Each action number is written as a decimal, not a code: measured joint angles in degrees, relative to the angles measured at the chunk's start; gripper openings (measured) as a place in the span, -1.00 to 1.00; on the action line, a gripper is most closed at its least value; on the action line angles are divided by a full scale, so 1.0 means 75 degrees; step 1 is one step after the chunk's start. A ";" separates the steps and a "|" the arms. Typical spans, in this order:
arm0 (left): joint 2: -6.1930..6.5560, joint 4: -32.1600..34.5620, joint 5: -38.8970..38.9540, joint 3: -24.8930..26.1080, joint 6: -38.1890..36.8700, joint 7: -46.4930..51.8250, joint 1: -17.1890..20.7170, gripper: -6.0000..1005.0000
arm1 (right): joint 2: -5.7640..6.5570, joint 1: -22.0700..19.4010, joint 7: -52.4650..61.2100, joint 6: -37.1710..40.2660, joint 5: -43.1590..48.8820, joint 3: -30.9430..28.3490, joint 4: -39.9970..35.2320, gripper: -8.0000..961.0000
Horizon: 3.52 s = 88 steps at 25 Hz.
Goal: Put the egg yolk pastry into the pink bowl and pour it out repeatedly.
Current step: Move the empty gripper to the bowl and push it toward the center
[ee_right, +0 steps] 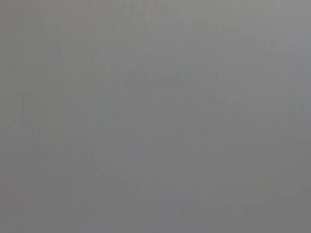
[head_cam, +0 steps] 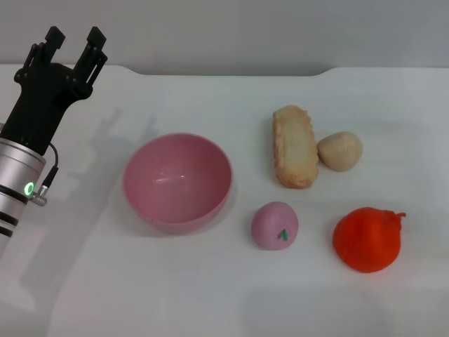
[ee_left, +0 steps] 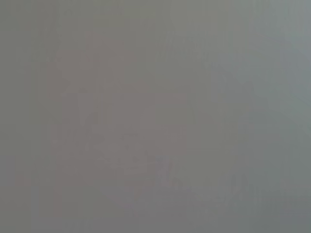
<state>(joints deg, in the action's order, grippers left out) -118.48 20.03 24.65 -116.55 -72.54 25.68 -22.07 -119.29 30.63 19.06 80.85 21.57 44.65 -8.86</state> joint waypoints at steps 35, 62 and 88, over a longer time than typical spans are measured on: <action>0.0505 0.0102 -0.1098 0.0115 -0.0091 0.0725 -0.0555 0.50 | 0.0055 -0.0057 0.0017 -0.0061 0.0197 0.0470 0.0445 0.73; 0.2031 0.6392 -1.7803 0.7412 -0.2169 1.4509 -0.2373 0.50 | 0.0056 -0.0040 0.0026 -0.0338 0.0194 0.0810 0.0397 0.73; 0.0021 0.8594 -2.3598 0.5019 -0.0838 1.7607 -0.1445 0.50 | 0.0039 -0.0145 0.0023 -0.0316 0.0206 0.0904 0.0444 0.73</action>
<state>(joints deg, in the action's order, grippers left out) -118.32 84.48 -152.34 -78.91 -78.82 157.73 -32.91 -119.00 29.54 19.23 78.49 23.12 51.43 -5.53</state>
